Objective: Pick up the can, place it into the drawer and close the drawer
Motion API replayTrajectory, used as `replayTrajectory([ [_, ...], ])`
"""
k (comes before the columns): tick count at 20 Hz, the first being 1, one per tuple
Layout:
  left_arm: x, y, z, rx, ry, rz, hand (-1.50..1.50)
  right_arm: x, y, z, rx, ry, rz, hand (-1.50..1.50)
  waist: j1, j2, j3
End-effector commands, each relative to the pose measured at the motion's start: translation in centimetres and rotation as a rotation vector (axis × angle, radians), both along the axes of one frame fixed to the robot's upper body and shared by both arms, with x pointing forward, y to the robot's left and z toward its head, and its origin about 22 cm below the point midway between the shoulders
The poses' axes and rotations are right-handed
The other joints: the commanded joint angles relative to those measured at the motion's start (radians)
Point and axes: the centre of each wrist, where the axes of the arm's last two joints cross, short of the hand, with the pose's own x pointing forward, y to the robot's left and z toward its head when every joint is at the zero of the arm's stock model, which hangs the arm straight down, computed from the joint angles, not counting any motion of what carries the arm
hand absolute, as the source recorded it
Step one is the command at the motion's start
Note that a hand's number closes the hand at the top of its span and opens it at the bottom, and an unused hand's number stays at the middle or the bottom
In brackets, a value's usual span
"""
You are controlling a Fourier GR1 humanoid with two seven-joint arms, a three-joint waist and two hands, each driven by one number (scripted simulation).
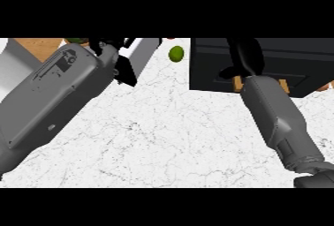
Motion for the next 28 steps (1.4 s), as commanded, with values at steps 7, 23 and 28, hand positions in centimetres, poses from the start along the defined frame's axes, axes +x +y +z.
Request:
replayTrajectory([
  [7,-1.2,-0.5,-0.2,-0.012,0.004,-0.028,-1.50,2.2,-1.5,4.6,-0.007,-0.070,-0.054,-1.50,0.024,0.017,0.005],
  [23,-1.9,1.3,0.7,-0.003,0.005,-0.029,-1.50,3.1,3.7,7.0,0.551,0.112,0.145,-1.50,0.030,0.016,0.010],
  [28,-2.7,1.3,0.9,-0.011,-0.003,-0.046,-1.50,3.0,1.7,6.3,0.694,0.111,0.168,-1.50,0.025,0.014,0.007],
])
